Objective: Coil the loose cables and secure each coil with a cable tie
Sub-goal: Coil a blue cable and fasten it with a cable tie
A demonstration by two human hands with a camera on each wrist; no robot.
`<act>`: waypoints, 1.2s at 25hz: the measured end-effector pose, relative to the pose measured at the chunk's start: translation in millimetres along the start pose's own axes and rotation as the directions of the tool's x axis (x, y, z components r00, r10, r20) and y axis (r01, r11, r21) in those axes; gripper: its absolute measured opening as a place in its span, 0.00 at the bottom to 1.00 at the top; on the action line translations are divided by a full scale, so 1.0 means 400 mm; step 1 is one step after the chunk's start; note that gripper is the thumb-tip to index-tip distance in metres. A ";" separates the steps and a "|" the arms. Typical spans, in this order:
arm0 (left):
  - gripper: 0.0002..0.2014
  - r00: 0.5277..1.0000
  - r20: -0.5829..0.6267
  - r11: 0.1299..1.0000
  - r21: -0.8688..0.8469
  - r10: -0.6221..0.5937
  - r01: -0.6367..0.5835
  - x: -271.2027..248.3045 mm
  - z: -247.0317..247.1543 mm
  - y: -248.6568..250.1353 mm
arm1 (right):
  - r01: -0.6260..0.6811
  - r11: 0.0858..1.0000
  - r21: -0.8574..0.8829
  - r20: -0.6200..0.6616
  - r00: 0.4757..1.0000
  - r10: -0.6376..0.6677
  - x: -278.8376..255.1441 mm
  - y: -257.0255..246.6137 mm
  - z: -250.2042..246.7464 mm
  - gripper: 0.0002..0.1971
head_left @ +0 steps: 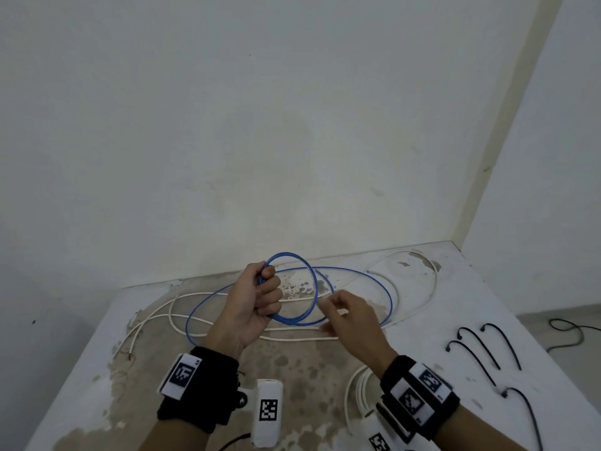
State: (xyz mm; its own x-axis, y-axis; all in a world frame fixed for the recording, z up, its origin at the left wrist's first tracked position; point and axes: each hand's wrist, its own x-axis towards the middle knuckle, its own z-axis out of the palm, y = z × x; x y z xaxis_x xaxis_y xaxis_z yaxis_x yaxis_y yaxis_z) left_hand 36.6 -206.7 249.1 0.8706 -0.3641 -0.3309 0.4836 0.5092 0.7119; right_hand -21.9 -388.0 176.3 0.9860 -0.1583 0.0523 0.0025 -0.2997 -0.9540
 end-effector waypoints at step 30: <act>0.07 0.835 0.221 0.325 0.847 0.505 -0.421 0.034 0.071 -0.102 | 0.088 0.960 0.266 -0.117 0.991 -0.058 0.015 -0.069 -0.034 0.19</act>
State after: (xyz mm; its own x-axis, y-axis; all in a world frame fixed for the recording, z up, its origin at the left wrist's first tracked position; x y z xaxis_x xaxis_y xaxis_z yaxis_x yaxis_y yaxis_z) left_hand 26.2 -254.6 232.9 0.9505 -0.2195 0.2201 -0.2862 -0.3418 0.8951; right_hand -18.3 -393.5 207.1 0.9579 -0.2494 0.1421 0.1335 -0.0512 -0.9897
